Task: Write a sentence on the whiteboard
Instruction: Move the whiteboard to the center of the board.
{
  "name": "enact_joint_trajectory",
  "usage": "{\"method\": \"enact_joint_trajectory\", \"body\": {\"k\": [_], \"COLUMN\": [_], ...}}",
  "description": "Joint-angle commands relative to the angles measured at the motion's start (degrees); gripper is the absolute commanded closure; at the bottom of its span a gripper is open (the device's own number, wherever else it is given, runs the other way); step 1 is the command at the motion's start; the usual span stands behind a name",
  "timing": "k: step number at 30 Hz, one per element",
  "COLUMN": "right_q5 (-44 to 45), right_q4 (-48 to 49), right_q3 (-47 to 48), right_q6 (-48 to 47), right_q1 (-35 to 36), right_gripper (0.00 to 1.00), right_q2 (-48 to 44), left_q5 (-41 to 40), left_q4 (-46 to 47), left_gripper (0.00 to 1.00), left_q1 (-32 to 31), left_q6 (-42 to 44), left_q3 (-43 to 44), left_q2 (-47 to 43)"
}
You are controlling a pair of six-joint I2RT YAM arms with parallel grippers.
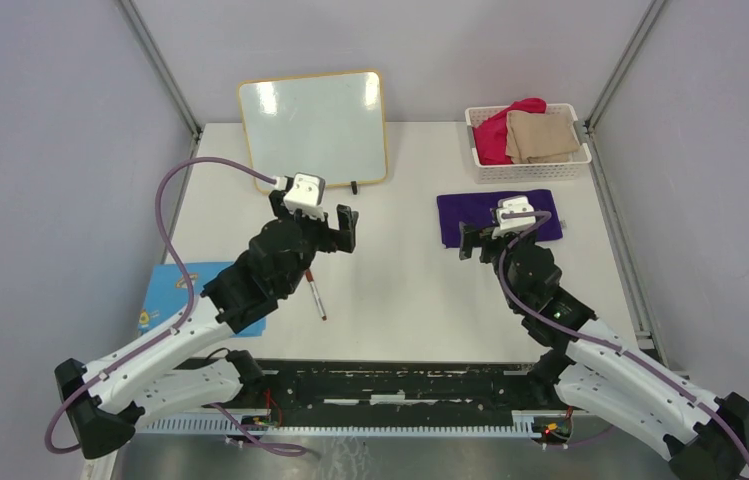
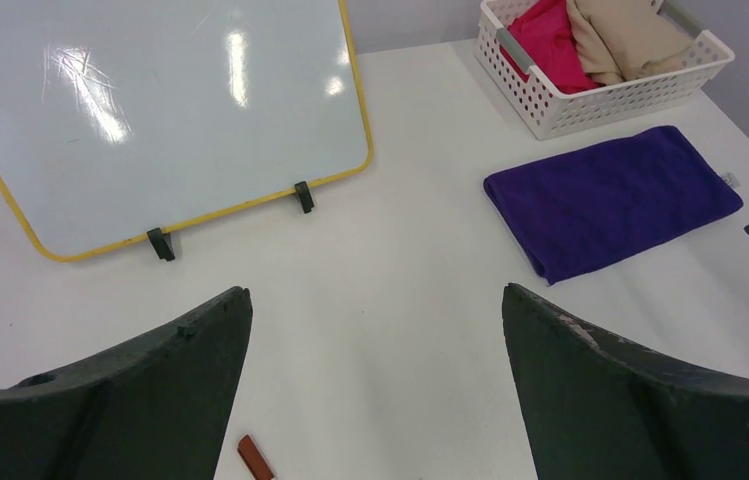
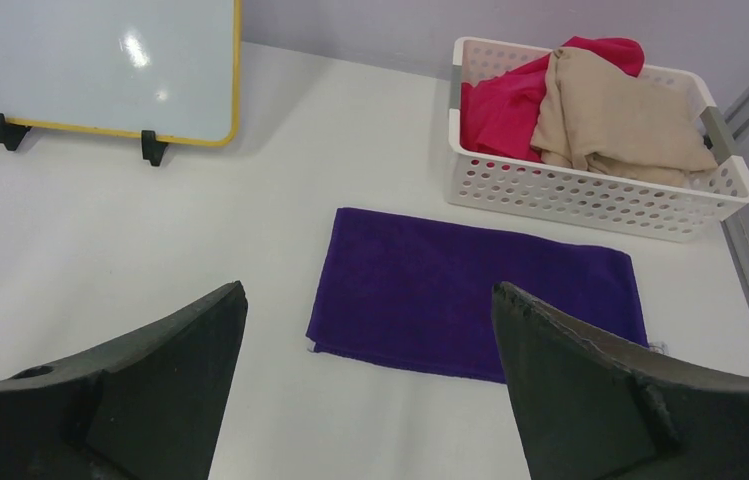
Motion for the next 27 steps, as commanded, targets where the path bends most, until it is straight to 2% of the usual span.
{"method": "enact_joint_trajectory", "body": {"k": [1,7,12,17,20,23,27], "right_q5": [-0.26,-0.51,-1.87,-5.72,-8.97,-10.29,-10.74], "right_q4": [1.54,1.53,1.22,-2.29,-0.93,1.70,4.31], "right_q3": [0.13,0.31,2.03,7.07,8.52,10.49,14.99], "right_q6": [-0.79,-3.09,-4.01,0.22,3.21,4.89,7.32], "right_q1": [-0.16,-0.18,-0.23,-0.09,0.06,1.72,3.95], "right_gripper": [0.02,0.02,0.02,0.05,0.09,0.12,0.15], "right_q2": [-1.30,-2.42,-1.44,7.17,12.12,18.32,28.23], "left_q5": [-1.72,-1.10,0.02,-10.66,-11.19,-8.67,-0.02], "left_q4": [3.76,3.06,-3.49,-5.77,-6.67,-8.48,-12.00], "left_gripper": [0.00,0.00,0.00,0.00,0.00,0.00,0.00], "left_q1": [-0.42,-0.80,-0.78,-0.59,-0.02,2.39,10.36], "left_q6": [-3.22,-3.10,0.21,1.07,-0.59,-3.71,-7.77], "left_q3": [-0.64,0.63,7.20,6.32,4.28,3.03,2.05], "left_q2": [-2.08,-1.21,-0.76,-1.27,-1.51,-1.32,-0.63]}}
